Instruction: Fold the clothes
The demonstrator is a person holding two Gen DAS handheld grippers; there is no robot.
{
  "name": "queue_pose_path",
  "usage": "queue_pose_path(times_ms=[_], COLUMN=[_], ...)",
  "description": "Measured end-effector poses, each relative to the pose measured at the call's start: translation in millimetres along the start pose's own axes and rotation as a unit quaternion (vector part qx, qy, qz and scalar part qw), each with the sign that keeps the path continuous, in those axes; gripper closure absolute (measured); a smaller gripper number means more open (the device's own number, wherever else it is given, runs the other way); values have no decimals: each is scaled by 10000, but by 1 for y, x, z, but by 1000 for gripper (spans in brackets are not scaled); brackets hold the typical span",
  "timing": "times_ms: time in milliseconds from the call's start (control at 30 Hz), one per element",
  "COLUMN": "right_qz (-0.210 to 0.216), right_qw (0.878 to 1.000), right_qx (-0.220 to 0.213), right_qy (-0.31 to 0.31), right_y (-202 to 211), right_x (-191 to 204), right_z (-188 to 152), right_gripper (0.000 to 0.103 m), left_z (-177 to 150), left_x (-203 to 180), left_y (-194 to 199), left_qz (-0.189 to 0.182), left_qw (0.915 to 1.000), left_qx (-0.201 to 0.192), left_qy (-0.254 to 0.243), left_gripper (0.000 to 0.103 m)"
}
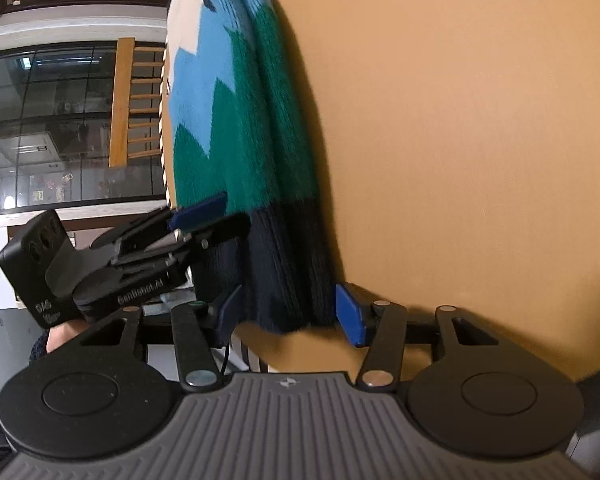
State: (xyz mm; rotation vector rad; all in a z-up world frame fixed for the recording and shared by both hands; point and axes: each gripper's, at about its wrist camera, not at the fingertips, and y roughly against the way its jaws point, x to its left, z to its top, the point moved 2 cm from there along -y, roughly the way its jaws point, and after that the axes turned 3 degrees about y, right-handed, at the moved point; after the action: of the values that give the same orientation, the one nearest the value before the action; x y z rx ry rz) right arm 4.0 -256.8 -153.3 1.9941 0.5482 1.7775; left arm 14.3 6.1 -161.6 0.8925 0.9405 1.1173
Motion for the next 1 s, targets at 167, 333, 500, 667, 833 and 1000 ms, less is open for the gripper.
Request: queue_pose_path(times_ms=[167, 333, 500, 667, 833, 1000], right_qz=[264, 262, 145, -126, -406, -314], right_qw=[9991, 9996, 9999, 9994, 9969, 9961], right_qx=[-54, -9, -66, -315, -488, -509], right_qy=[-326, -139, -17, 27, 463, 642], right_y=[-4, -18, -15, -9, -1, 12], right_x=[-8, 3, 4, -3, 19, 45], right_z=[2, 8, 5, -2, -9, -7], right_gripper=[48, 48, 52, 86, 87, 87], left_z=[0, -1, -2, 1, 6, -7], left_x=[-2, -4, -2, -1, 7, 36], left_y=[3, 10, 14, 15, 25, 63], left_qz=[-13, -65, -137, -174, -278, -367], left_qw=[10000, 10000, 9999, 9998, 9992, 9938], left_qx=[-11, -3, -27, -34, -110, -585], left_qy=[0, 30, 74, 58, 270, 876], left_gripper=[60, 60, 60, 60, 48, 25])
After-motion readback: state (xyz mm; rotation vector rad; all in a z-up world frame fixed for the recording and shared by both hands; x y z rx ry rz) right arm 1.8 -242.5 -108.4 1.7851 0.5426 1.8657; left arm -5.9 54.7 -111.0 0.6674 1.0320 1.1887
